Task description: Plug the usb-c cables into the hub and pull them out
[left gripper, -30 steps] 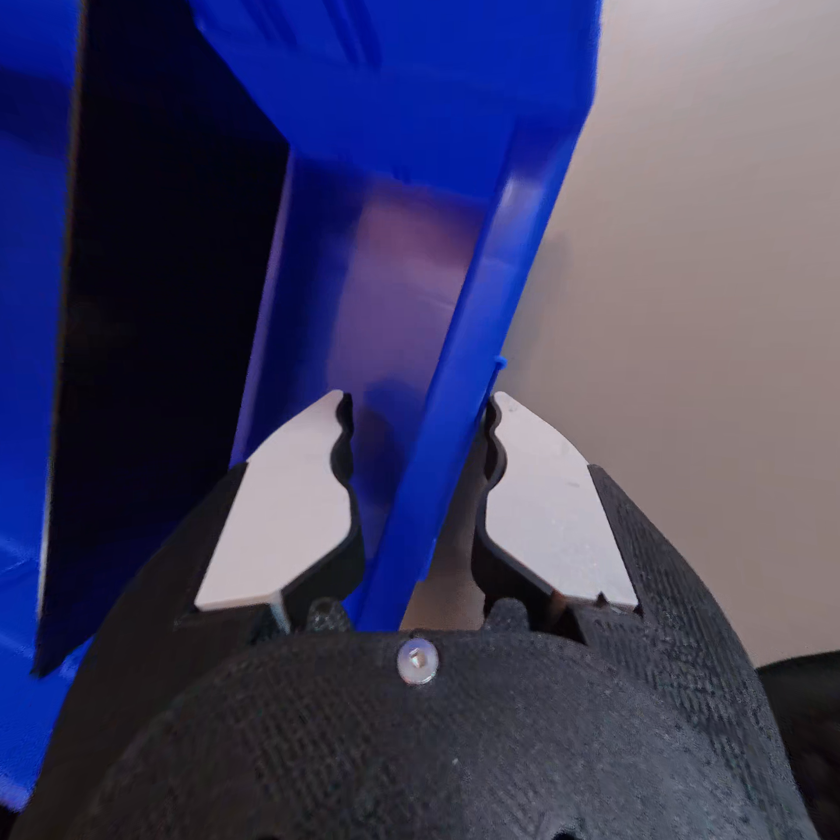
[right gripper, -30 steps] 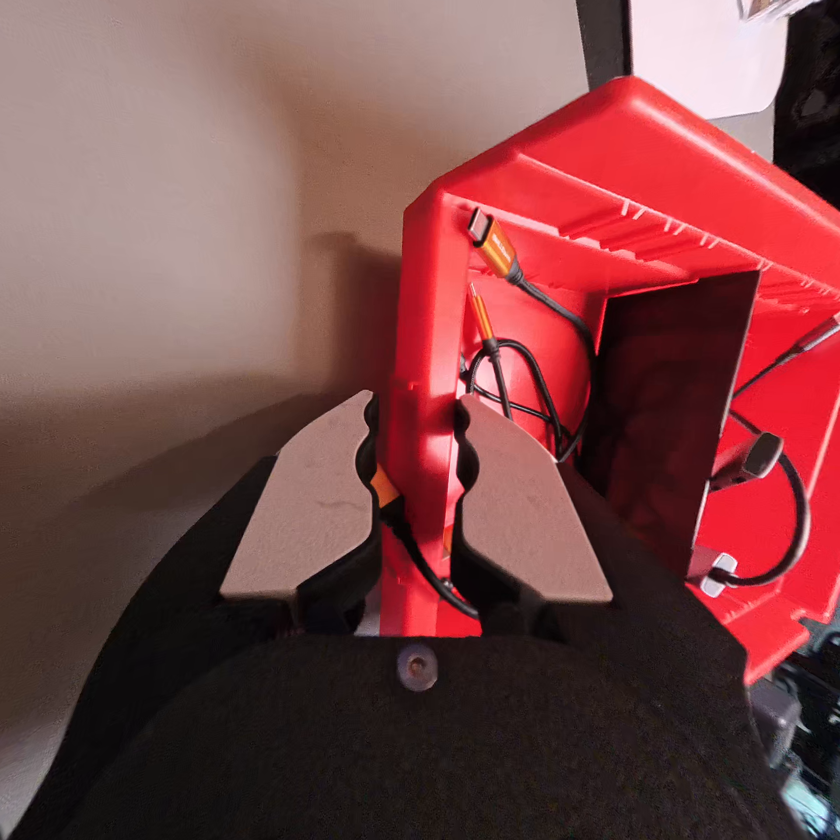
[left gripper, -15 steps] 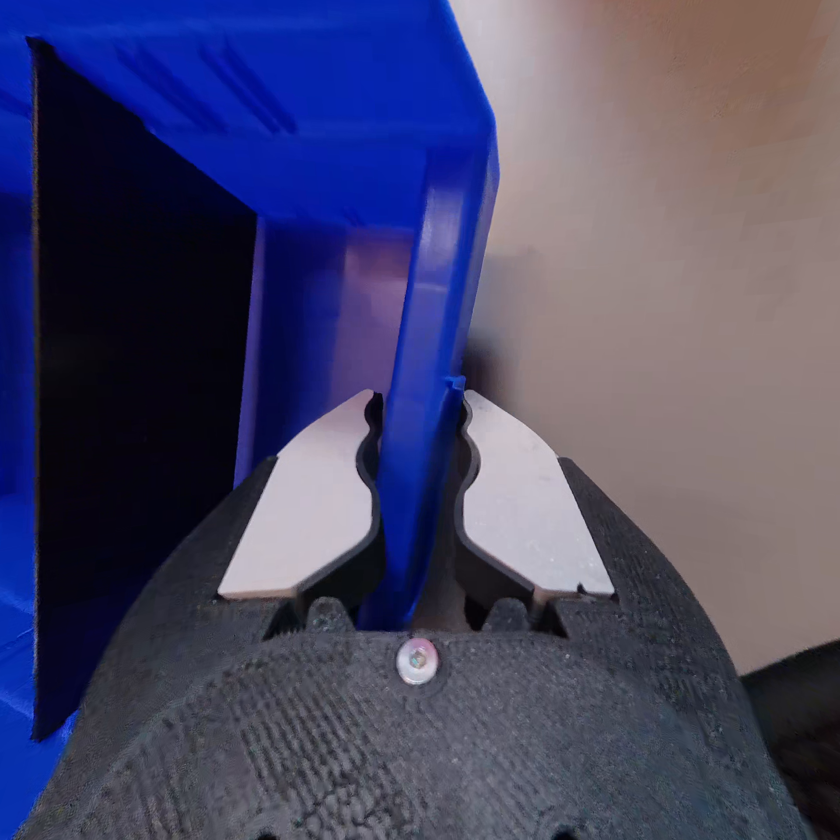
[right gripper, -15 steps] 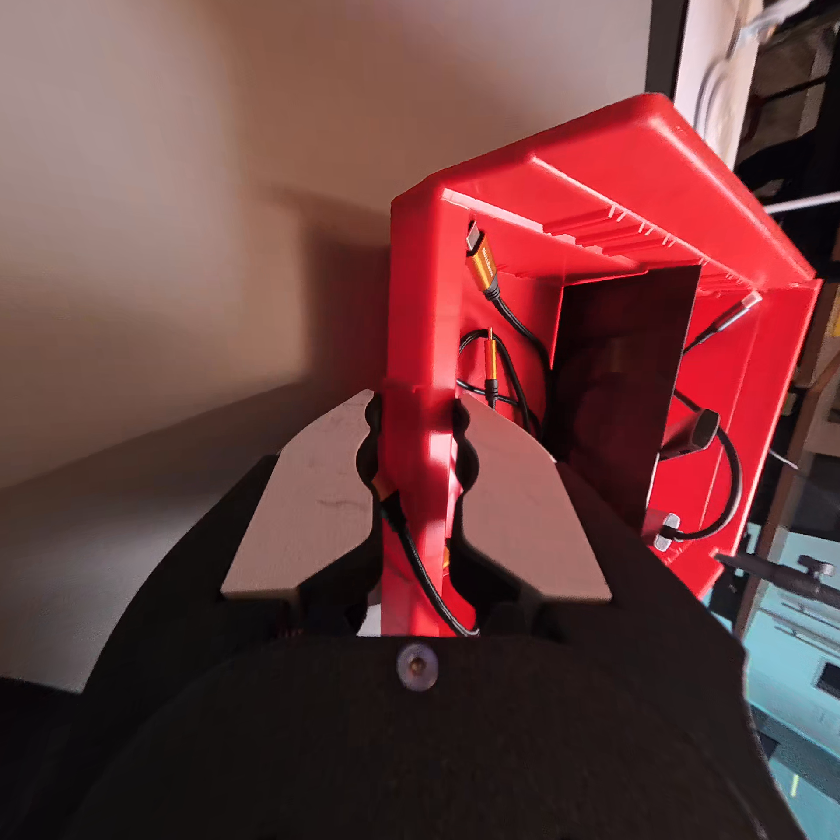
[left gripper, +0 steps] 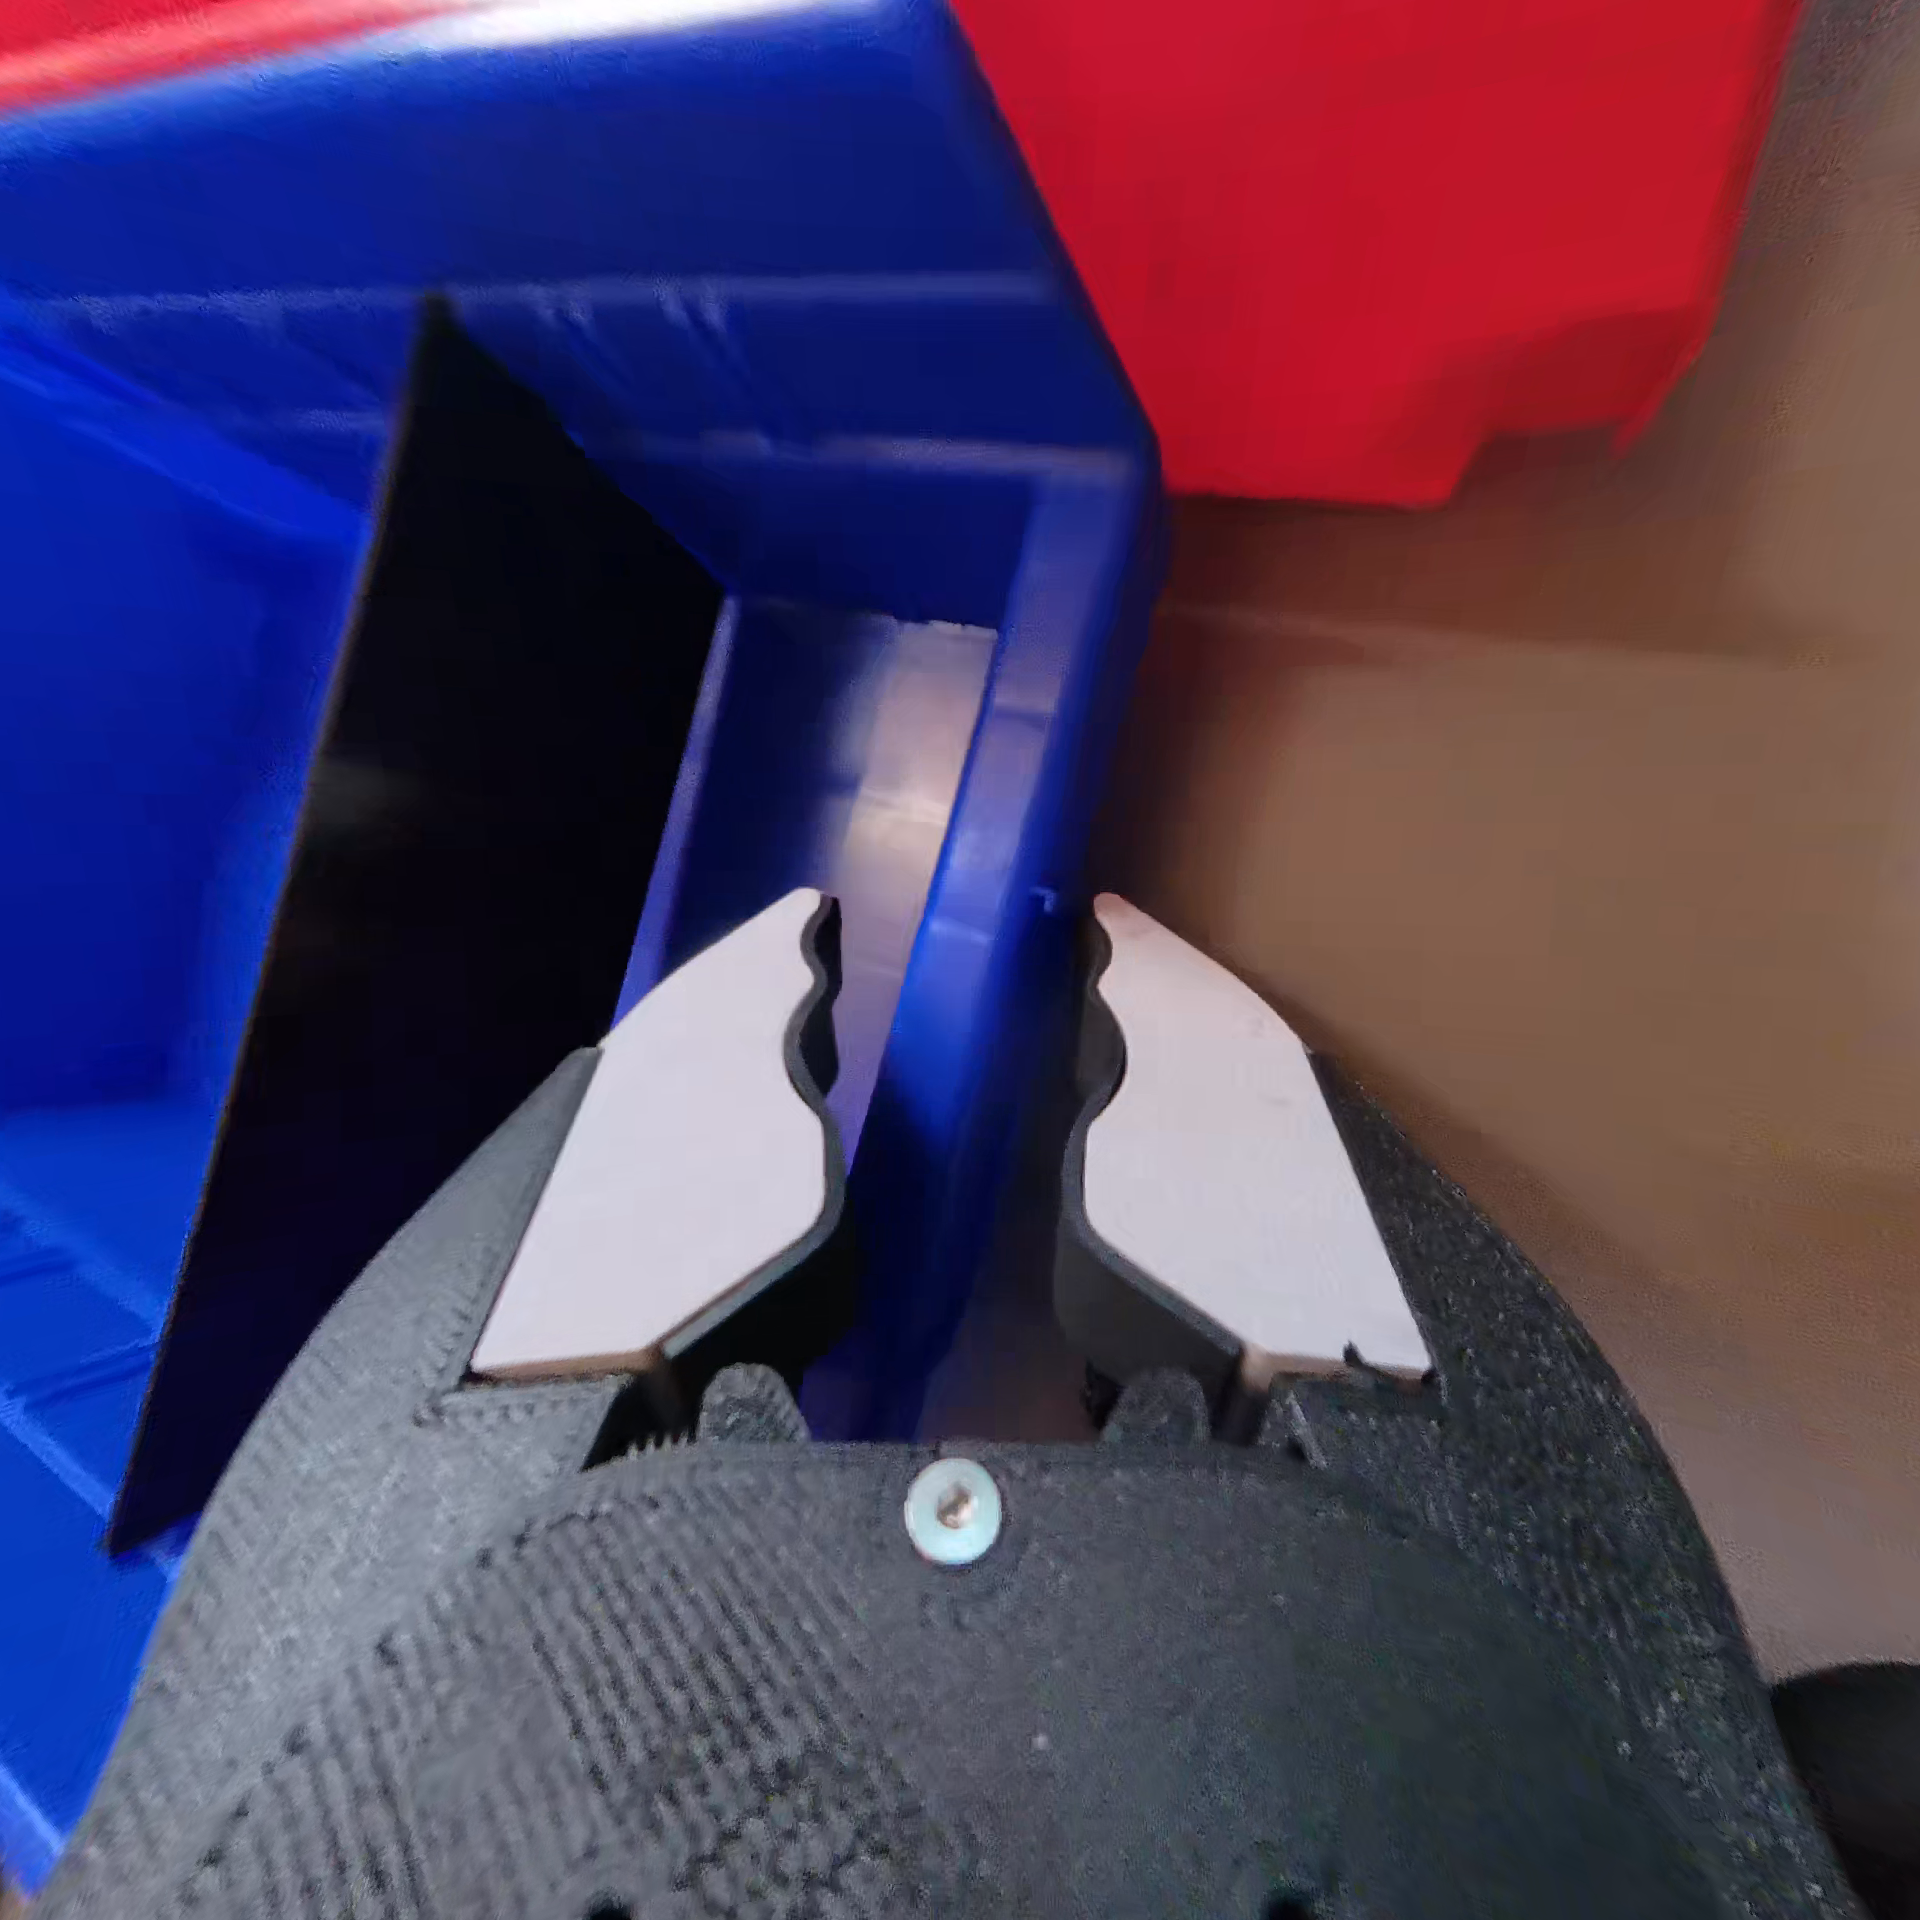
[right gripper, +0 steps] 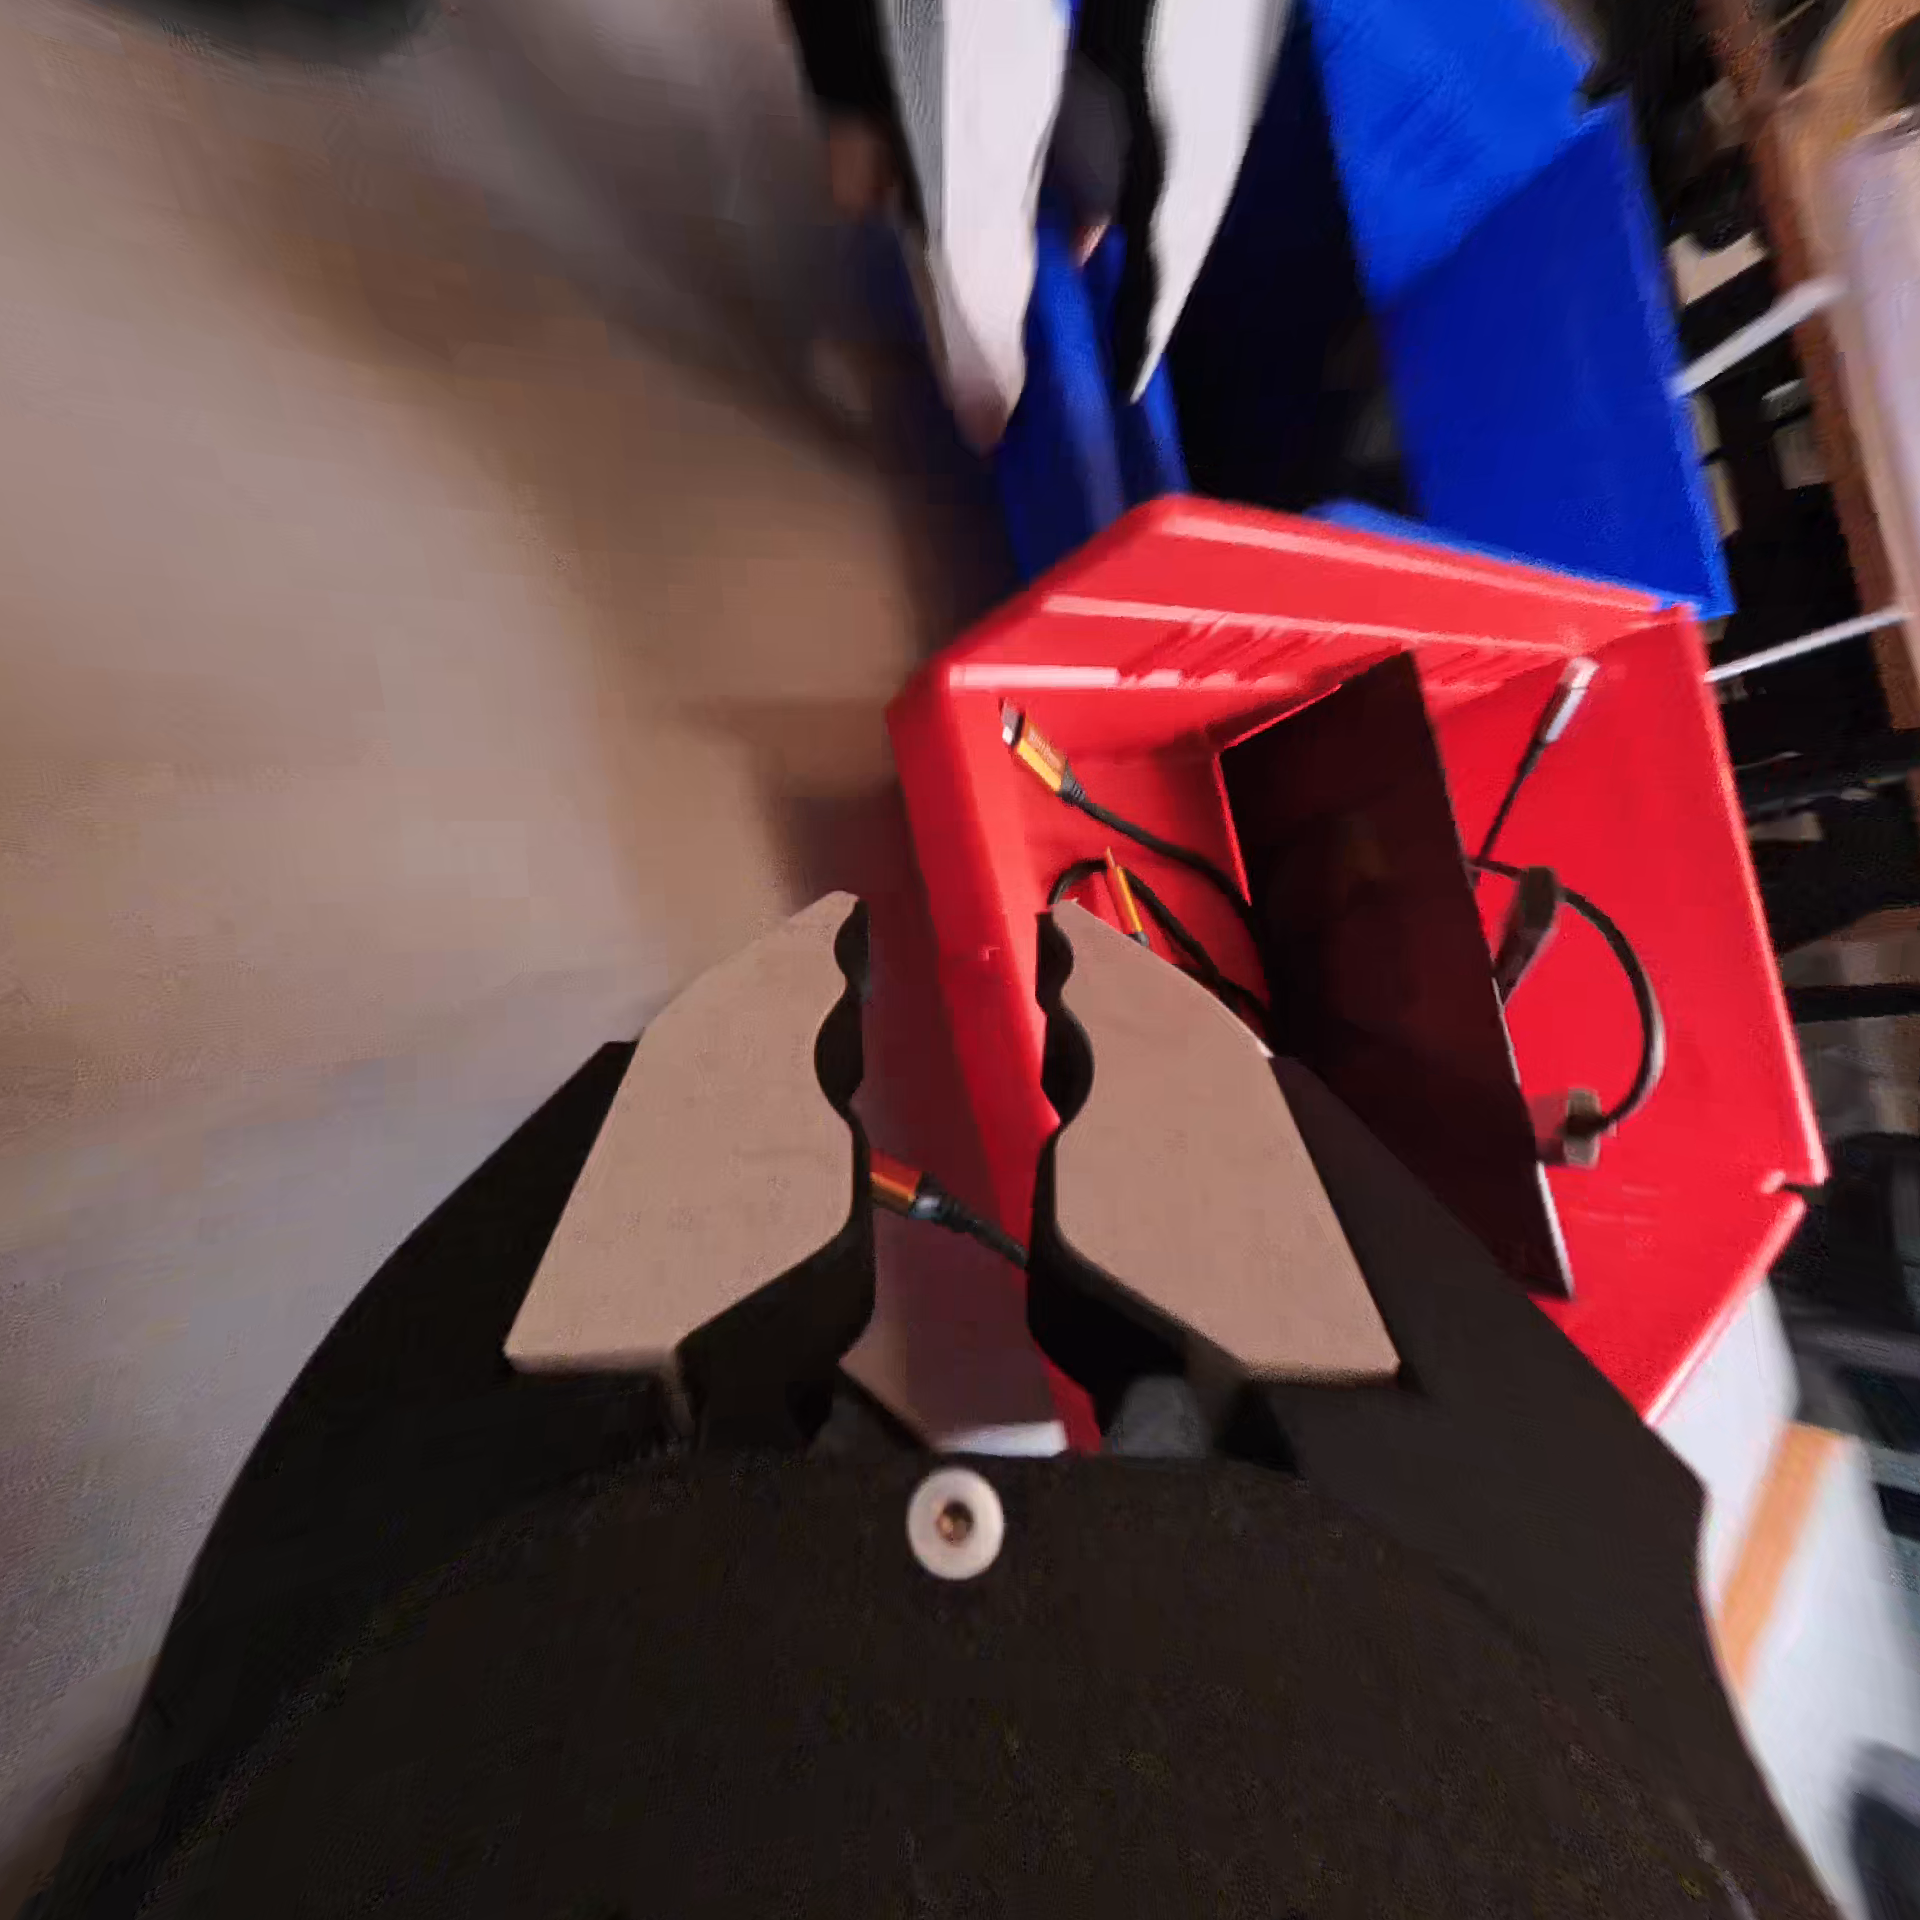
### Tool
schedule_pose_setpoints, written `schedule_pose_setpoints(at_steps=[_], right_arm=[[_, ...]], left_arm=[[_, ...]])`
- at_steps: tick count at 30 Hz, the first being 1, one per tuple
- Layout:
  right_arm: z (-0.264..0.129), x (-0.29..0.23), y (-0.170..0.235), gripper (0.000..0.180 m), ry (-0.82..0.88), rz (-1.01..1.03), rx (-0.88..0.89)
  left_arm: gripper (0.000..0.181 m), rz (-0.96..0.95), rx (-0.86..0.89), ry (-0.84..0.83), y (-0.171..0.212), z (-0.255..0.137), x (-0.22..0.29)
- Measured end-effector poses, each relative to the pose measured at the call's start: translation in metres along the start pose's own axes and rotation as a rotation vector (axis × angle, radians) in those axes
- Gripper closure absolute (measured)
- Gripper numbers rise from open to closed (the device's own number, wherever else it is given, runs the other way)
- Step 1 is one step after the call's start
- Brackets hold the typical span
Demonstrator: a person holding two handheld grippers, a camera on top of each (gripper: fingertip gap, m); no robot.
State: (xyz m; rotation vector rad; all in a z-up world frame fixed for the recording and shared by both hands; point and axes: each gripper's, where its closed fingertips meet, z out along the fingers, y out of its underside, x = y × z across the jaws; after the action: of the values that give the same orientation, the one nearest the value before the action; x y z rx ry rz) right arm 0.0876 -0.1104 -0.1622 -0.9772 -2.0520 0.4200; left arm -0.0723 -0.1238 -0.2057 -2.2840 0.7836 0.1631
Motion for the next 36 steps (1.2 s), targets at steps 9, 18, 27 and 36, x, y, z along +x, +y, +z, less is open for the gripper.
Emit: schedule_pose_setpoints(at_steps=[9,18,27,36], right_arm=[[-0.103,0.064,0.086,0.153,0.442,0.754,0.254],[-0.042,0.097,0.119,0.142,0.448,0.945,0.129],[-0.031,0.106,0.128,0.157,0.577,0.972,0.106],[-0.053,0.103,0.126,0.173,0.656,0.961,0.135]], left_arm=[[0.129,-0.396,0.357,0.113,-0.061,-0.057,0.06],[0.12,-0.588,0.341,-0.075,-0.095,-0.01,0.059],[0.134,-0.683,0.415,-0.337,-0.111,0.016,0.031],[0.155,-0.699,0.431,-0.359,-0.108,0.01,0.034]])
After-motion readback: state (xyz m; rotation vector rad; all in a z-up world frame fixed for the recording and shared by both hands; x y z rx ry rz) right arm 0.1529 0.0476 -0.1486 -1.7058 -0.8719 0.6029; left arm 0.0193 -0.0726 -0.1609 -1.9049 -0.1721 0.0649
